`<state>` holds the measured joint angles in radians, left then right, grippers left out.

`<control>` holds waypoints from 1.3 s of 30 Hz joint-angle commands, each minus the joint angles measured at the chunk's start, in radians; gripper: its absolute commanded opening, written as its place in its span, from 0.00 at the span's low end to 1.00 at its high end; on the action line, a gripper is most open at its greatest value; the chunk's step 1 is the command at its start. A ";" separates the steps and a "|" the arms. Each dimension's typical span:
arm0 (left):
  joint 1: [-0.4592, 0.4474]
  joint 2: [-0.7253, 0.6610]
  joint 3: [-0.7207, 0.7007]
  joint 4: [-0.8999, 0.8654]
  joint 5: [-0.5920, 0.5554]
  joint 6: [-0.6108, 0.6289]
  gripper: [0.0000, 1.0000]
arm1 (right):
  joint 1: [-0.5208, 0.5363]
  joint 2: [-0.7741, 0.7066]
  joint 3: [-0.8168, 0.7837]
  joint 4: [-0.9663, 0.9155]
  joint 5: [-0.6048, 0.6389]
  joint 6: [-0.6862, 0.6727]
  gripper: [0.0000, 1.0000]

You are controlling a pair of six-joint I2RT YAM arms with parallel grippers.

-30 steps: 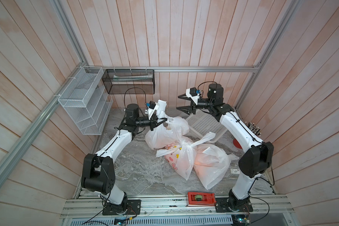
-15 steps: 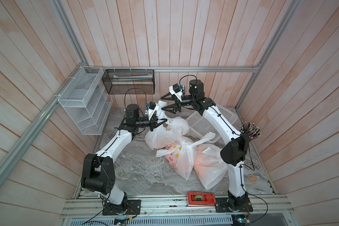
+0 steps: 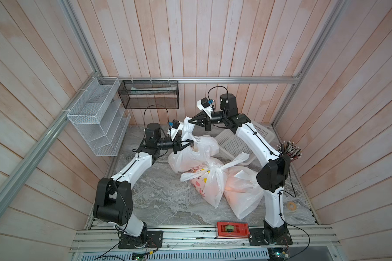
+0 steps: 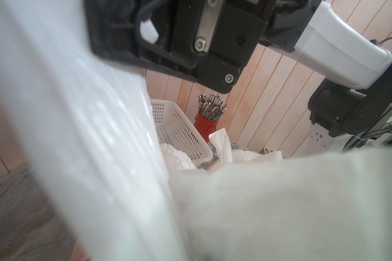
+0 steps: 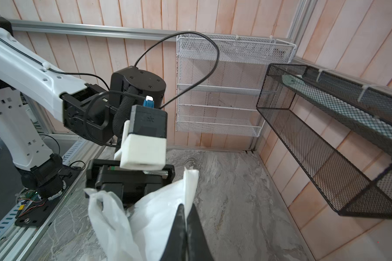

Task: Place the oranges into plastic bags & tie knots
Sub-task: Tie the plastic bag at the center of the board.

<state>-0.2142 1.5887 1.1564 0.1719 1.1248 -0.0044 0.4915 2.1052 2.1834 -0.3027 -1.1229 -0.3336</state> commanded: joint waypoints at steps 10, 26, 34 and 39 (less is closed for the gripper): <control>0.006 -0.032 -0.024 0.097 -0.028 -0.053 0.23 | -0.020 -0.151 -0.226 0.209 0.071 0.062 0.00; 0.024 -0.025 -0.076 0.219 -0.044 -0.146 0.33 | -0.057 -0.358 -0.628 0.578 0.122 0.142 0.00; 0.050 -0.112 -0.124 0.144 -0.099 -0.081 0.61 | -0.058 -0.325 -0.584 0.577 0.175 0.160 0.00; 0.050 -0.215 -0.179 0.071 -0.190 0.033 0.85 | -0.056 -0.315 -0.578 0.576 0.168 0.163 0.00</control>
<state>-0.1528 1.4326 1.0058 0.2966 1.0031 -0.0605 0.4358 1.7672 1.5753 0.2581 -0.9623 -0.1844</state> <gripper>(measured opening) 0.821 0.042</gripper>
